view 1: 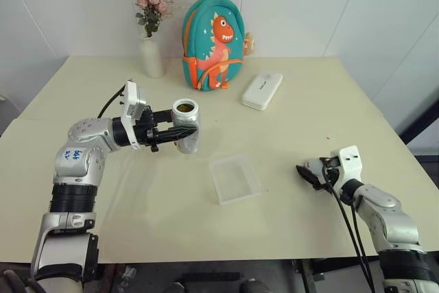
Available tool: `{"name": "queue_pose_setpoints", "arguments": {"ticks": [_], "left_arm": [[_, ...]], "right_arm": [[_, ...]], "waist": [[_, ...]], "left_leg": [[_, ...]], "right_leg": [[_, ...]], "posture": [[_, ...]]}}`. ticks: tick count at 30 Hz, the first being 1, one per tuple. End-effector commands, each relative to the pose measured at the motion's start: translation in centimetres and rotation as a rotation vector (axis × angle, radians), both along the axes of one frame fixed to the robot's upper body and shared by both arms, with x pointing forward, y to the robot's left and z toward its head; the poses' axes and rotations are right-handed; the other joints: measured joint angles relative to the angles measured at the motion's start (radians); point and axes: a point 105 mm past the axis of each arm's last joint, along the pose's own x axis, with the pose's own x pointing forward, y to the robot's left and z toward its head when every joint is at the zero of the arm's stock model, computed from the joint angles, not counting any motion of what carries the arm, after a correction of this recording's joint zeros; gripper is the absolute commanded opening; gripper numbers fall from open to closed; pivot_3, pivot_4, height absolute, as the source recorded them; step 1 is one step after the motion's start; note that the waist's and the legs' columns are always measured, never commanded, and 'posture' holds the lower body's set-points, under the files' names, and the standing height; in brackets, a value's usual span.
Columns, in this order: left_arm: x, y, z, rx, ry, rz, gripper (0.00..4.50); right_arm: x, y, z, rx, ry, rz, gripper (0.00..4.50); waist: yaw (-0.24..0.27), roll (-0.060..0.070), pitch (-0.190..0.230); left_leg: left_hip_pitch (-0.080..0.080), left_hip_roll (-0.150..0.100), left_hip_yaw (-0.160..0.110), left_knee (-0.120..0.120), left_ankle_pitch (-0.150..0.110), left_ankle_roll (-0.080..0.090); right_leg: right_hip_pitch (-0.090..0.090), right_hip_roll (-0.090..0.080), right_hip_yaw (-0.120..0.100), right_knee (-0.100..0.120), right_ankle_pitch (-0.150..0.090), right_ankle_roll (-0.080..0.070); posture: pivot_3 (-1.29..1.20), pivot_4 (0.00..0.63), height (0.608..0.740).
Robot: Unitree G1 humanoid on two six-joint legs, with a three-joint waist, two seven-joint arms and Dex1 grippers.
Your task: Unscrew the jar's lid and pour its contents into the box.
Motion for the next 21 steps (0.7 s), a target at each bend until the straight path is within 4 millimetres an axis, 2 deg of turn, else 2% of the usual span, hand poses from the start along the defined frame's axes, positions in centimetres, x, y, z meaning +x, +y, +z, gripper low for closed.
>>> {"name": "queue_pose_setpoints", "arguments": {"ticks": [1,4,8,11,15,17,21], "left_arm": [[0.4,0.2,1.0,0.071,-0.088,-0.007,2.05],[0.8,0.1,0.9,0.106,-0.113,-0.015,2.05],[1.5,-0.6,0.5,0.189,-0.185,-0.048,2.05],[2.3,-1.7,0.1,0.276,-0.287,-0.075,2.05],[3.1,-3.1,-0.2,0.369,-0.420,-0.098,2.05],[3.4,-3.7,-0.1,0.392,-0.476,-0.098,2.05],[3.5,-6.3,0.0,0.515,-0.692,-0.153,2.05]], "right_arm": [[-1.3,0.1,3.3,-0.026,-0.138,0.068,4.49],[-2.4,0.4,3.9,-0.046,-0.169,0.121,4.49],[-4.7,0.8,6.6,-0.065,-0.263,0.222,4.49],[-7.8,2.5,8.3,-0.076,-0.274,0.427,4.49],[-10.0,3.5,8.8,-0.094,-0.248,0.590,4.49],[-10.5,3.6,8.9,-0.094,-0.241,0.632,4.49],[-11.6,2.8,9.3,-0.096,-0.215,0.678,4.49]], "waist": [[0.001,0.000,0.000],[0.002,0.000,0.000],[0.003,0.000,0.000],[0.012,0.001,0.000],[0.019,0.000,0.001],[0.024,-0.001,0.001],[0.028,-0.002,0.001]], "left_leg": [[0.000,0.000,0.000,0.000,0.000,0.000],[0.000,0.000,0.000,0.000,0.000,0.000],[-0.001,0.000,0.000,-0.001,0.000,0.000],[-0.001,0.000,0.000,-0.002,0.000,0.000],[-0.001,0.000,0.000,-0.001,0.000,0.000],[-0.001,-0.001,0.000,0.000,0.000,0.000],[-0.002,-0.001,0.000,0.001,-0.001,0.001]], "right_leg": [[0.000,0.000,0.000,0.000,0.000,0.000],[0.000,0.000,0.000,-0.001,0.000,0.000],[0.000,0.000,0.000,-0.002,0.000,0.000],[0.000,0.000,0.000,-0.003,0.000,0.001],[0.001,0.000,0.000,-0.003,0.000,0.001],[0.001,0.000,0.000,-0.003,0.000,0.001],[0.001,0.000,0.001,-0.004,0.000,0.002]], "posture": [[0.00,0.150,0.740],[0.00,0.150,0.740],[0.00,0.150,0.740],[0.00,0.150,0.740],[0.00,0.150,0.740],[0.00,0.150,0.740],[0.00,0.150,0.740]]}}
